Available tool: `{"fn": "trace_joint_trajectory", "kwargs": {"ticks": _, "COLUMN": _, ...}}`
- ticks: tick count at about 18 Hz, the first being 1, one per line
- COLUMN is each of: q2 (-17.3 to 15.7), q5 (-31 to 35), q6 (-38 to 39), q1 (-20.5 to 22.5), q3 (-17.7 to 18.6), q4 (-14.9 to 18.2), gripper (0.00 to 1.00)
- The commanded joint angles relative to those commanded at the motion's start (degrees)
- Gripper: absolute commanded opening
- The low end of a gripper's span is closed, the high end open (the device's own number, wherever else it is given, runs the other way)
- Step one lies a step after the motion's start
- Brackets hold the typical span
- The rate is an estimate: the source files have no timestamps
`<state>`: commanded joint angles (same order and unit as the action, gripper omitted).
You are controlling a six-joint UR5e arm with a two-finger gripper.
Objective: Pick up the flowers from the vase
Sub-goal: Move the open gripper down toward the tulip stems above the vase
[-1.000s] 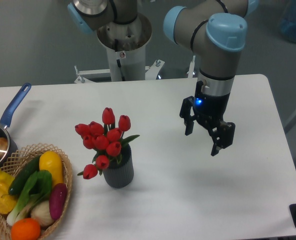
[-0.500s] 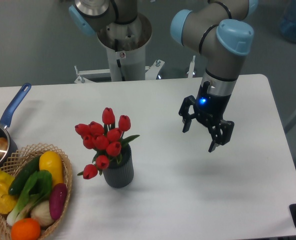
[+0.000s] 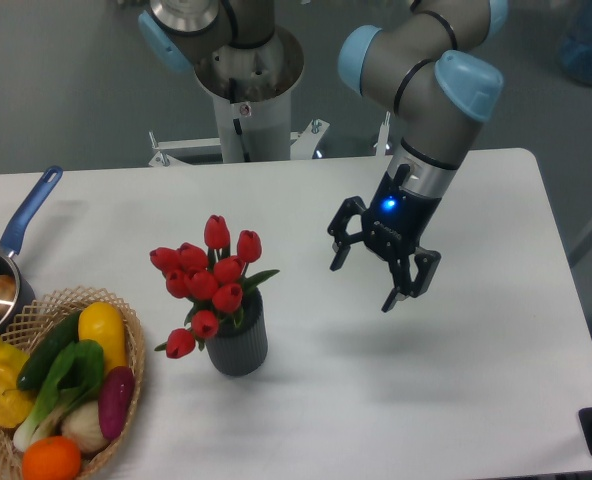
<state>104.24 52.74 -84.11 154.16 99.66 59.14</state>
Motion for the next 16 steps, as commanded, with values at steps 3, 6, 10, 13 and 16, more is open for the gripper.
{"fn": "trace_joint_trajectory", "kwargs": {"ticks": 3, "q2": -1.9, "q5": -1.5, "q6": 0.0, "q1": 0.2, "q3": 3.6, "q4": 0.9, "gripper": 1.00}}
{"fn": "trace_joint_trajectory", "kwargs": {"ticks": 6, "q2": -2.0, "q5": -7.9, "q6": 1.7, "q1": 0.0, "q3": 4.8, "q4": 1.3, "gripper": 1.00}}
{"fn": "trace_joint_trajectory", "kwargs": {"ticks": 10, "q2": -2.5, "q5": -11.1, "q6": 4.6, "q1": -0.1, "q3": 4.8, "q4": 2.2, "gripper": 1.00}}
{"fn": "trace_joint_trajectory", "kwargs": {"ticks": 13, "q2": -2.5, "q5": -15.6, "q6": 4.8, "q1": -1.0, "q3": 5.1, "q4": 2.5, "gripper": 1.00}}
{"fn": "trace_joint_trajectory", "kwargs": {"ticks": 16, "q2": -2.6, "q5": -15.7, "q6": 4.7, "q1": -1.9, "q3": 5.2, "q4": 2.4, "gripper": 1.00}}
